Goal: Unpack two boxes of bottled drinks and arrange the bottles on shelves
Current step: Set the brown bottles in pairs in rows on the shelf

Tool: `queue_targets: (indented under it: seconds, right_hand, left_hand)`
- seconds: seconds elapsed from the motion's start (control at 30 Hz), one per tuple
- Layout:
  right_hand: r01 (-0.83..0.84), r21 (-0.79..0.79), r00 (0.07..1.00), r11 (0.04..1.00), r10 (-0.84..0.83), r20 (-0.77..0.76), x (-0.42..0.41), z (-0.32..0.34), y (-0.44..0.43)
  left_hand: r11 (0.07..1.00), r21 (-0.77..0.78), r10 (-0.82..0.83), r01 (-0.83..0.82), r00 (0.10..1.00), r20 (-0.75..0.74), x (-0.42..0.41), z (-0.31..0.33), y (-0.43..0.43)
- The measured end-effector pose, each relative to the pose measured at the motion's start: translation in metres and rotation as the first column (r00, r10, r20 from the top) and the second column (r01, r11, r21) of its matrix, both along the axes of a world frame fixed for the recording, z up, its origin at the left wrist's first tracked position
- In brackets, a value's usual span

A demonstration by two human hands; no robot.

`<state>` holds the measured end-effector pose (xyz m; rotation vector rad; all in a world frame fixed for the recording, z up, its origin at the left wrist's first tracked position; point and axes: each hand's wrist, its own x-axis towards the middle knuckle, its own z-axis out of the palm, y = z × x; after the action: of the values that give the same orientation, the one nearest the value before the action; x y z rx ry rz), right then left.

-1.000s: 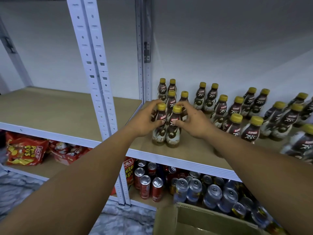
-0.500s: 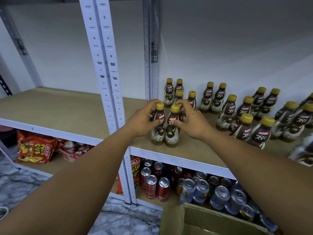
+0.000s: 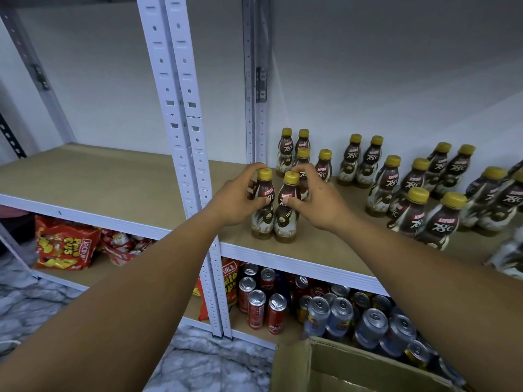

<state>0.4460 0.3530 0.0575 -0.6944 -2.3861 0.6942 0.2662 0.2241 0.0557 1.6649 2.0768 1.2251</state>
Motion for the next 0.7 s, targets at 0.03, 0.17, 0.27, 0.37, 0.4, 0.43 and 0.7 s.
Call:
queue_targets:
  seconds: [0.03, 0.17, 0.27, 0.37, 0.4, 0.43, 0.7]
  right_hand:
    - [0.002, 0.003, 1.000, 1.000, -0.002, 0.000, -0.0002, 0.0002, -0.0002]
    - [0.016, 0.012, 1.000, 1.000, -0.016, 0.012, -0.0015, 0.0005, -0.0008]
    - [0.014, 0.005, 1.000, 1.000, -0.014, 0.009, -0.0021, 0.0001, -0.0011]
    - [0.006, 0.008, 1.000, 1.000, -0.006, 0.008, -0.0014, 0.0004, -0.0011]
    - [0.005, 0.010, 1.000, 1.000, -0.005, 0.008, -0.0013, 0.0007, -0.0009]
    - [0.004, 0.011, 1.000, 1.000, -0.004, 0.008, -0.0014, 0.0007, -0.0009]
    - [0.005, -0.006, 1.000, 1.000, -0.005, 0.007, -0.0021, -0.0014, -0.0002]
  left_hand:
    - [1.000, 0.001, 0.000, 0.000, 1.000, -0.002, 0.0002, 0.0002, 0.0001]
    - [1.000, 0.004, 0.006, -0.006, 1.000, 0.000, -0.0001, -0.0002, 0.0001]
    - [1.000, -0.001, 0.011, -0.011, 1.000, 0.000, -0.0001, -0.0004, -0.0003]
    - [1.000, -0.005, 0.011, -0.011, 1.000, -0.004, -0.0002, 0.0000, -0.0002]
    - [1.000, -0.006, 0.011, -0.011, 1.000, -0.003, -0.0005, 0.0001, -0.0002]
    - [1.000, -0.008, 0.012, -0.012, 1.000, -0.003, -0.0011, -0.0001, 0.0001]
    - [1.000, -0.011, 0.016, -0.016, 1.000, -0.007, -0.0024, -0.0014, 0.0007]
